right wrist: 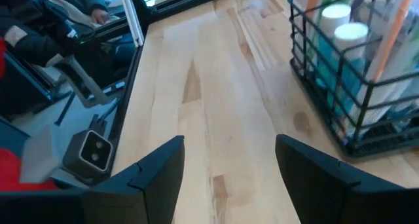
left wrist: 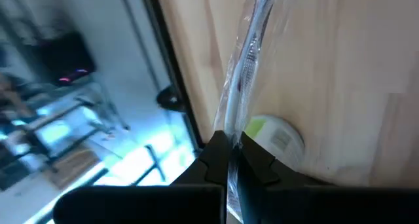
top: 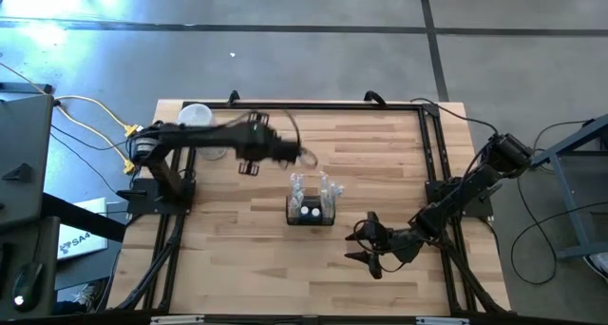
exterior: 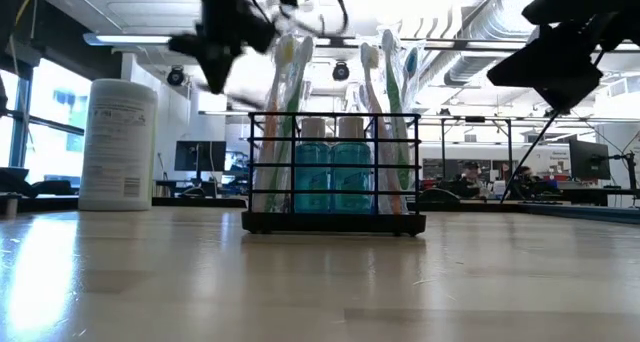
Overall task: Pick & Place toothbrushing station
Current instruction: Put the violet toothbrush into the black wire organizer
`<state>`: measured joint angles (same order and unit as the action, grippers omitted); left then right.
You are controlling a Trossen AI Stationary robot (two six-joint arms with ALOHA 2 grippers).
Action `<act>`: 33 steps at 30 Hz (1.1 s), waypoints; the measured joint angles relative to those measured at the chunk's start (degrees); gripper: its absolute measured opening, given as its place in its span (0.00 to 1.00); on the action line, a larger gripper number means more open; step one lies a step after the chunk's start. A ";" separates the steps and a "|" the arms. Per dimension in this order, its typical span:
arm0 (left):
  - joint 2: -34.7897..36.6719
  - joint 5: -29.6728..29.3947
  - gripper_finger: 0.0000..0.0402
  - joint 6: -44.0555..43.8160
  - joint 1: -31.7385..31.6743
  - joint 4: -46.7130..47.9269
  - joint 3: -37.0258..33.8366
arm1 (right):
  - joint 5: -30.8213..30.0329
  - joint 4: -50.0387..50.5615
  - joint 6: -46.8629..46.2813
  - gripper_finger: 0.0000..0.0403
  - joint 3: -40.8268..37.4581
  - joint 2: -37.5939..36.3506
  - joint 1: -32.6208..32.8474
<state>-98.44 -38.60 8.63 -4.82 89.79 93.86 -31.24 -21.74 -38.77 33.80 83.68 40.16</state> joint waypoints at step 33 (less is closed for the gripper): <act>-1.07 -42.27 0.00 9.25 40.83 -6.37 0.13 | 1.37 -7.65 13.96 0.57 0.00 -0.02 -3.44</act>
<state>-99.51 -80.87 17.87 36.01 83.42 94.00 -29.87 -29.39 -24.81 33.80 83.66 36.72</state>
